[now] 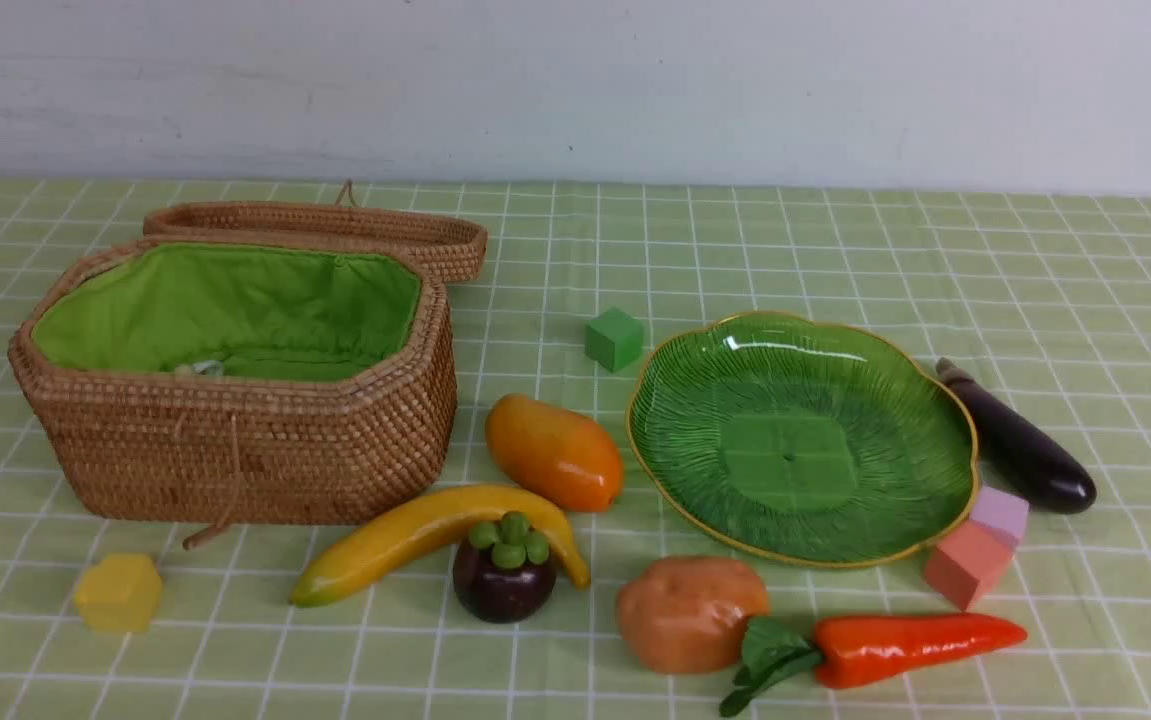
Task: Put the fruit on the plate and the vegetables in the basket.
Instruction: Grab a mangosteen with your left arm and put it on the plate on the right
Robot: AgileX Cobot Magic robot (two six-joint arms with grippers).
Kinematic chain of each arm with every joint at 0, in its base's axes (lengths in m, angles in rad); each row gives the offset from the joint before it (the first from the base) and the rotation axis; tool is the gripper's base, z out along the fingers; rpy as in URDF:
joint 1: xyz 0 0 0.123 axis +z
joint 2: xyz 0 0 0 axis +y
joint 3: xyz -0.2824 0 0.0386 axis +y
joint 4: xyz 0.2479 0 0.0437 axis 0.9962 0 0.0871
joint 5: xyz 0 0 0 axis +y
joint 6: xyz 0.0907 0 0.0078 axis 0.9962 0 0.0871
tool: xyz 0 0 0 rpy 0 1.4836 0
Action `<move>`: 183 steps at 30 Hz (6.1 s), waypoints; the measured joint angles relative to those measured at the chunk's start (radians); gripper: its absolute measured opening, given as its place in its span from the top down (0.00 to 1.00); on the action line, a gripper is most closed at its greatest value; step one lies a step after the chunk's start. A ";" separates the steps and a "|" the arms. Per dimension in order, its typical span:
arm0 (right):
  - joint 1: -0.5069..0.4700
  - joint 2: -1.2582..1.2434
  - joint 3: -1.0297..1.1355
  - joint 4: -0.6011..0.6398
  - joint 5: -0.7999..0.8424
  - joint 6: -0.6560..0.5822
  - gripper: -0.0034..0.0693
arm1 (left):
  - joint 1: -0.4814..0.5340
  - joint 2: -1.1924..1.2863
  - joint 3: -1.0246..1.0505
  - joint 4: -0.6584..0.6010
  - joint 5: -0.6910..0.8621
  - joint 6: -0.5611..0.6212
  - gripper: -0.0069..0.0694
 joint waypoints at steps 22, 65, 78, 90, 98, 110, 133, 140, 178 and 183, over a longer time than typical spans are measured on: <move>0.000 0.000 0.000 0.000 0.000 0.000 0.62 | 0.000 0.000 0.000 0.000 0.000 0.000 0.60; 0.000 0.000 0.006 0.009 -0.138 0.047 0.62 | 0.000 0.170 -0.454 -0.518 0.063 0.141 0.93; 0.005 0.001 -0.040 0.169 -0.328 0.392 0.68 | 0.000 0.583 -0.628 -0.534 0.377 0.467 0.93; 0.278 0.416 -0.802 0.176 0.573 0.034 0.91 | -0.224 0.733 -0.816 -0.439 0.532 0.554 0.93; 0.357 0.566 -1.099 0.221 0.813 -0.103 0.91 | -0.260 0.852 -0.923 -0.409 0.583 0.564 0.93; 0.358 0.570 -1.197 0.461 0.897 -0.346 0.89 | -0.389 1.060 -0.990 -0.333 0.593 0.600 0.93; 0.358 0.570 -1.199 0.482 0.897 -0.460 0.85 | -0.471 1.747 -1.217 0.115 0.274 0.475 0.13; 0.358 0.570 -1.199 0.481 0.897 -0.461 0.84 | -0.471 1.798 -1.217 0.156 0.206 0.429 0.14; 0.358 0.570 -1.199 0.312 0.868 -0.364 0.80 | -0.554 1.654 -1.286 0.086 0.270 0.377 0.20; 0.358 0.570 -1.199 0.148 0.774 -0.160 0.80 | -0.584 1.701 -1.416 -0.060 0.126 0.412 0.20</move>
